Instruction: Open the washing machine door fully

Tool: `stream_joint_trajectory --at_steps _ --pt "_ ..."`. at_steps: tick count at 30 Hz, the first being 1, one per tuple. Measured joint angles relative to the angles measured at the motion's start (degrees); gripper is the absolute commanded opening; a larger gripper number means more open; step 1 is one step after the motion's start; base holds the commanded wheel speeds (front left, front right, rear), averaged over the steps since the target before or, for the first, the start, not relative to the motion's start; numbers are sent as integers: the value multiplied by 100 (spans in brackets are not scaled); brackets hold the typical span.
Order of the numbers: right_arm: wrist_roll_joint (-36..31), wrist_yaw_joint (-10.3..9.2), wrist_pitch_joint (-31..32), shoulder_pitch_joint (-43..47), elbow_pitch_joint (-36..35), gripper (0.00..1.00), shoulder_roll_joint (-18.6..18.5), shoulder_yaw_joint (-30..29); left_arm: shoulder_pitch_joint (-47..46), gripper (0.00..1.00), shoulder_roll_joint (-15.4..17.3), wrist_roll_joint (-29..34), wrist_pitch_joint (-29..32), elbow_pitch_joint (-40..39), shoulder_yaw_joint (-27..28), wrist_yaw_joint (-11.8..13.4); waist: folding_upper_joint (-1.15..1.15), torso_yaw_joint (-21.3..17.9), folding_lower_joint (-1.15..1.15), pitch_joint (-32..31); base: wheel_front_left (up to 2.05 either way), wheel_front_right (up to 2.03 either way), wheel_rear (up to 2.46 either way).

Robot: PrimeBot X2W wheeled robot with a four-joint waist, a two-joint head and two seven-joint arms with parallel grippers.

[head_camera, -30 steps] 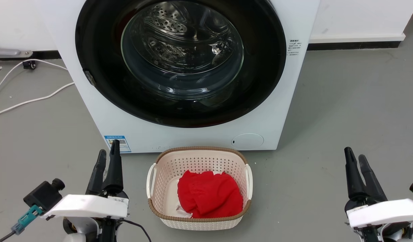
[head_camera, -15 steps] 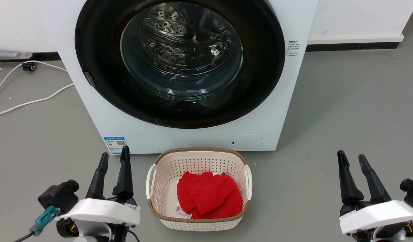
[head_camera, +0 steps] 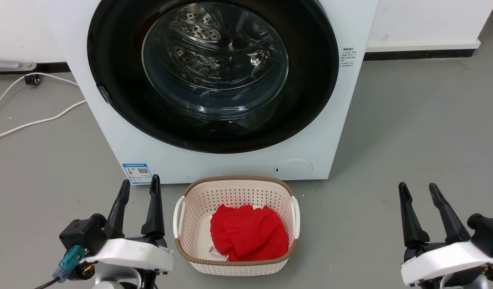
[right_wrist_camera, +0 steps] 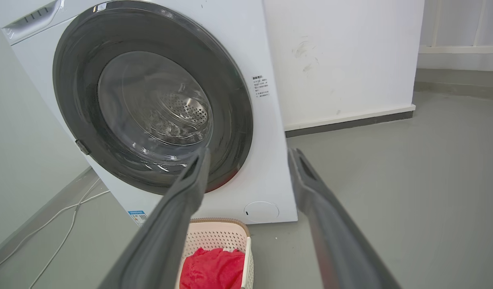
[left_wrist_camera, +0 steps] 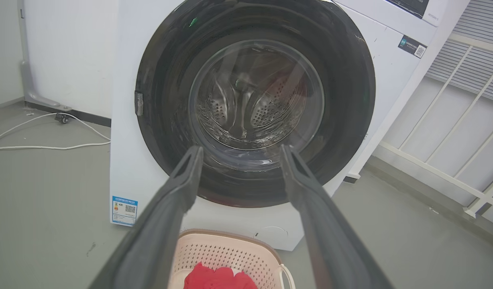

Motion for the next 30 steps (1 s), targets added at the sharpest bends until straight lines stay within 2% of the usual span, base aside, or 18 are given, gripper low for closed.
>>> stream_joint_trajectory --at_steps 11,30 --pt "-622 0 -26 30 -143 100 2 -2 27 100 70 641 -147 -64 -19 115 0 2 0 -10 0 0 0" --pt "-1334 0 -81 136 -310 100 5 51 94 100 69 1403 -355 -129 -71 188 0 -14 0 -6 0 0 0"
